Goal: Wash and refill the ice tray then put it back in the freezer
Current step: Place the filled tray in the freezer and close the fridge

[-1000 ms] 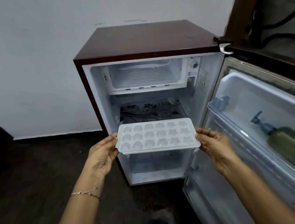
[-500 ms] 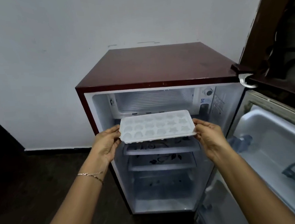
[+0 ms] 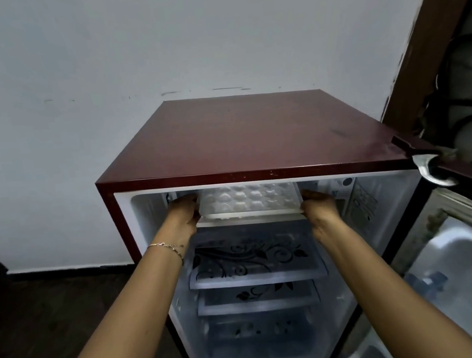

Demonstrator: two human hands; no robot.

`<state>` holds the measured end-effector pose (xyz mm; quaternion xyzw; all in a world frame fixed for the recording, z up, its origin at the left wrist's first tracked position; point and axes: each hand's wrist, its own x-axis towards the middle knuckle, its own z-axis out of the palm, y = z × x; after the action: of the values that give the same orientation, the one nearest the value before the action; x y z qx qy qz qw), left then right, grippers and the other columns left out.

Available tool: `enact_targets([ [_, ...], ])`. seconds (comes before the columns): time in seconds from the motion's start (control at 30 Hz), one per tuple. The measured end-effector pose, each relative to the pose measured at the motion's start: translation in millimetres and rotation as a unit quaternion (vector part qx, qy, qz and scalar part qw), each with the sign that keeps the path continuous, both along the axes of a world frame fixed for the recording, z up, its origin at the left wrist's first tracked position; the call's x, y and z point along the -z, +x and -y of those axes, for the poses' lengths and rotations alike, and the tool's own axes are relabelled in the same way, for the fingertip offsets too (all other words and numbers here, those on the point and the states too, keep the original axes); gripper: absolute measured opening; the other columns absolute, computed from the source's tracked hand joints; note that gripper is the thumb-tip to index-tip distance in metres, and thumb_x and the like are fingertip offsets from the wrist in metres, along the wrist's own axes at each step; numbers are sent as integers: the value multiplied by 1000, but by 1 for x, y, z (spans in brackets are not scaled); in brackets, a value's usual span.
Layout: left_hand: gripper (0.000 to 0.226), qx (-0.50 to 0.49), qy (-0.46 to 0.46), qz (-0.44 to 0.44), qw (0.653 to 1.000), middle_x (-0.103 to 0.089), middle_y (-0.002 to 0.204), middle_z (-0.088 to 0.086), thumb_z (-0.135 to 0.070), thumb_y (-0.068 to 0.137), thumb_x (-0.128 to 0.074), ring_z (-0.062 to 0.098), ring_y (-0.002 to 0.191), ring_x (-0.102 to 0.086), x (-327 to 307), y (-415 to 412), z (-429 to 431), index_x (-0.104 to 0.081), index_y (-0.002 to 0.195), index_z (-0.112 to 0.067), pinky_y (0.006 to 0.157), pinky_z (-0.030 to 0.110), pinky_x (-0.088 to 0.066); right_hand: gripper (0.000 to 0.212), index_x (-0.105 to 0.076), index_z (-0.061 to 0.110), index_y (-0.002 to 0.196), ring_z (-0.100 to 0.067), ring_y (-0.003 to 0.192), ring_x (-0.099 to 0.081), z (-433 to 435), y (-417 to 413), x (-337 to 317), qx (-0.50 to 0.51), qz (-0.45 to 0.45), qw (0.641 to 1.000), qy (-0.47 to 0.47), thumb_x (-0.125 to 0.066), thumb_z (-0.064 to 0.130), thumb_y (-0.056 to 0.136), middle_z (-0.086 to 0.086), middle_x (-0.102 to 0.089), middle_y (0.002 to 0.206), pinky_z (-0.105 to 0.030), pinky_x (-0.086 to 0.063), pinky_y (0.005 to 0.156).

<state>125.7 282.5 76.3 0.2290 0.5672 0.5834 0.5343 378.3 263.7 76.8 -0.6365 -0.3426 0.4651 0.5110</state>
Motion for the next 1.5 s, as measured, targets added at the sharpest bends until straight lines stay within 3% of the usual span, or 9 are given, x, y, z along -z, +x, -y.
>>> enact_targets([
  [0.2,28,41,-17,-71,996,-45,73,-1,-2,97,-45,10,63,-43,10,-2,-34,-47,74,-18,56,21,-40,25,-61,10,92,-22,89,-54,-31,-14,7,23,77,997,5,-40,-2,94,-10,-61,95,-28,-41,74],
  [0.43,42,45,-3,-41,998,-53,132,17,8,94,-47,29,127,-46,29,-9,-49,-47,135,4,82,12,-35,22,-55,9,118,-20,105,-52,-56,-18,11,-4,28,1000,8,-51,17,98,-5,-57,114,-32,-41,88],
  [0.53,39,82,13,-113,990,-55,127,23,13,92,-47,34,125,-48,33,-6,-49,-50,131,10,85,4,-26,5,-51,14,102,-20,102,-47,-62,-15,15,-4,4,1000,-13,-48,13,99,-5,-50,108,-30,-37,85],
  [0.7,38,97,2,-160,982,-55,128,23,13,93,-45,36,125,-47,34,-2,-47,-50,130,10,85,8,-31,30,-40,19,73,-19,90,-47,-66,-17,22,9,24,1000,-13,-44,5,99,2,-45,79,-26,-40,78],
  [0.87,38,52,-7,-169,984,-50,137,18,3,97,-45,29,127,-46,32,-6,-41,-47,136,3,87,5,-30,30,-42,21,73,-21,96,-47,-67,-16,27,7,28,1000,8,-49,3,97,1,-49,82,-34,-42,89],
  [1.03,35,125,44,-233,964,-55,97,-2,9,94,-48,5,86,-59,31,-10,-52,-51,129,7,75,9,-44,24,-44,23,78,-19,94,-49,-71,-16,27,25,75,997,22,-47,11,99,3,-51,85,-28,-39,83],
  [1.17,23,132,55,-396,907,-66,72,-11,1,97,-49,10,79,-59,32,-12,-51,-57,87,-19,75,21,-47,11,-55,16,105,-24,103,-57,-67,-10,26,8,116,993,24,-47,22,99,-8,-62,108,-33,-43,83],
  [1.3,35,136,28,-320,937,-59,125,6,3,97,-47,24,124,-49,21,-3,-40,-51,131,1,98,24,-38,32,-53,9,129,-27,116,-55,-51,-6,18,-8,148,989,10,-44,12,99,-9,-59,126,-29,-42,87],
  [1.5,45,81,-11,-254,964,-53,128,14,0,92,-51,28,116,-50,3,20,-12,-43,137,2,90,28,-38,43,-50,4,135,-28,117,-54,-7,-3,12,-8,113,993,10,-48,-2,93,-12,-55,134,-25,-41,84],
])
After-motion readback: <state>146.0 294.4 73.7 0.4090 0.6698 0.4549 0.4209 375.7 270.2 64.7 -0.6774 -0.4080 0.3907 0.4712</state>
